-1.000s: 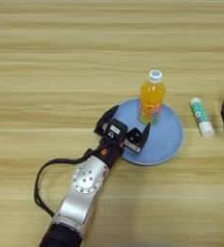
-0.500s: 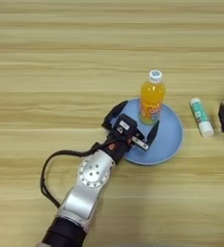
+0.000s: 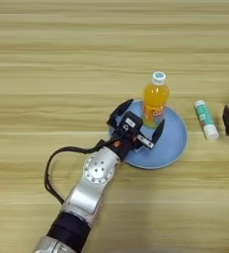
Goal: Move the objects on the table
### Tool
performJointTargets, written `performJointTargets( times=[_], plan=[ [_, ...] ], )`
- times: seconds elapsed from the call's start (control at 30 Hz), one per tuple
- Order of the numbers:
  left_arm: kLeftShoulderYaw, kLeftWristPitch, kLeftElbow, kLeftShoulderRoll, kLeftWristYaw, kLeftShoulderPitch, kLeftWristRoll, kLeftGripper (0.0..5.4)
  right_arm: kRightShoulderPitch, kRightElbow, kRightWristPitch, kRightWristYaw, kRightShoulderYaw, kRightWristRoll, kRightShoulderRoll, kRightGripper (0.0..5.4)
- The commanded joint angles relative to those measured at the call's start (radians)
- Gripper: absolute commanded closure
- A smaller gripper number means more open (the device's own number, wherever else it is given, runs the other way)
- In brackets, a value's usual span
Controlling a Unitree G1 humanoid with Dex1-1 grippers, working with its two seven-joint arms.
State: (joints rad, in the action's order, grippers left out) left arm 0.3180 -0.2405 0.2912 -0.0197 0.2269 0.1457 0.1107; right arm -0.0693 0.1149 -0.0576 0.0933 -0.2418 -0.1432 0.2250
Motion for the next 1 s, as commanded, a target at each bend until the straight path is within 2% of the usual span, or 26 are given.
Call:
performJointTargets(
  times=[0.03, 0.47, 0.73, 1.0],
  plan=[
    [-0.004, 0.002, 0.050, -0.012, -0.002, 0.037, 0.004, 0.00, -0.015, 0.011, -0.001, -0.005, 0.004, 0.004, -0.004, 0.00],
    [-0.029, -0.028, 0.191, -0.048, -0.002, 0.133, -0.008, 0.00, -0.015, 0.013, 0.000, -0.004, 0.007, 0.003, -0.006, 0.00],
    [-0.027, -0.031, 0.242, -0.074, -0.009, 0.189, 0.002, 0.00, -0.016, 0.018, 0.002, 0.000, 0.003, 0.000, -0.003, 0.00],
    [-0.027, -0.037, 0.281, -0.085, -0.013, 0.234, 0.007, 0.00, -0.016, 0.022, 0.005, -0.001, 0.001, 0.000, -0.004, 0.00]
  ],
)
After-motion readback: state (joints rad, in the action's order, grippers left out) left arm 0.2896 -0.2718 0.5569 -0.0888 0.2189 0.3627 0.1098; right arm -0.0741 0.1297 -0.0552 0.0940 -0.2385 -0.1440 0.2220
